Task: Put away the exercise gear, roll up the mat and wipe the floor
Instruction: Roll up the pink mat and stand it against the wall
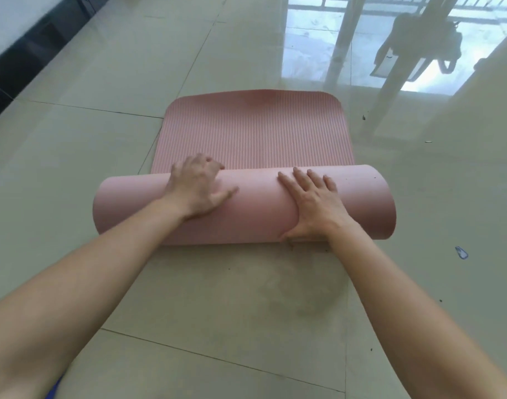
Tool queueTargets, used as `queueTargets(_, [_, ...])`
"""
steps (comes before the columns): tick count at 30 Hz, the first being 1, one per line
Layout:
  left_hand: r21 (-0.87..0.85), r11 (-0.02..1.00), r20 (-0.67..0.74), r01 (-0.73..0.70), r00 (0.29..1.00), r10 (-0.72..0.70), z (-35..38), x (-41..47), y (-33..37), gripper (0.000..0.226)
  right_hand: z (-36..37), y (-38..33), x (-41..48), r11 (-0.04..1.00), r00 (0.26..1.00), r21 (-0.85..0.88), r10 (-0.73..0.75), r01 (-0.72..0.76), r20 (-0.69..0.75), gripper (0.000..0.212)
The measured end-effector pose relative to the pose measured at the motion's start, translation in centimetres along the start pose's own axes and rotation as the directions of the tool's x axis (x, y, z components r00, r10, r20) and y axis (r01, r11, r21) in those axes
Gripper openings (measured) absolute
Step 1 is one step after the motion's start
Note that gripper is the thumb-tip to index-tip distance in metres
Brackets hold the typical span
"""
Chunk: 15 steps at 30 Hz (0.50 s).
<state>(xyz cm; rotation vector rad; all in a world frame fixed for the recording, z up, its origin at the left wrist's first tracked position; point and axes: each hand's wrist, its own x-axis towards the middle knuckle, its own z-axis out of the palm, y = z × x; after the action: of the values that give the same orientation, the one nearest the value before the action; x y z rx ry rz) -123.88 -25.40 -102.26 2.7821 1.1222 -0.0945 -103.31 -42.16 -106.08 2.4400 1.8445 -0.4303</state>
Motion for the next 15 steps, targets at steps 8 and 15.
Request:
queueTargets(8, [0.307, 0.95, 0.14, -0.053, 0.99, 0.01, 5.5, -0.4, 0.8, 0.145, 0.1, 1.7, 2.3, 0.999, 0.996, 0.034, 0.023, -0.02, -0.085, 0.139])
queueTargets(15, [0.061, 0.997, 0.206, -0.052, 0.978, 0.039, 3.0, 4.1, -0.4, 0.133, 3.6, 1.3, 0.1, 0.987, 0.984, -0.148, 0.036, -0.062, -0.173, 0.142])
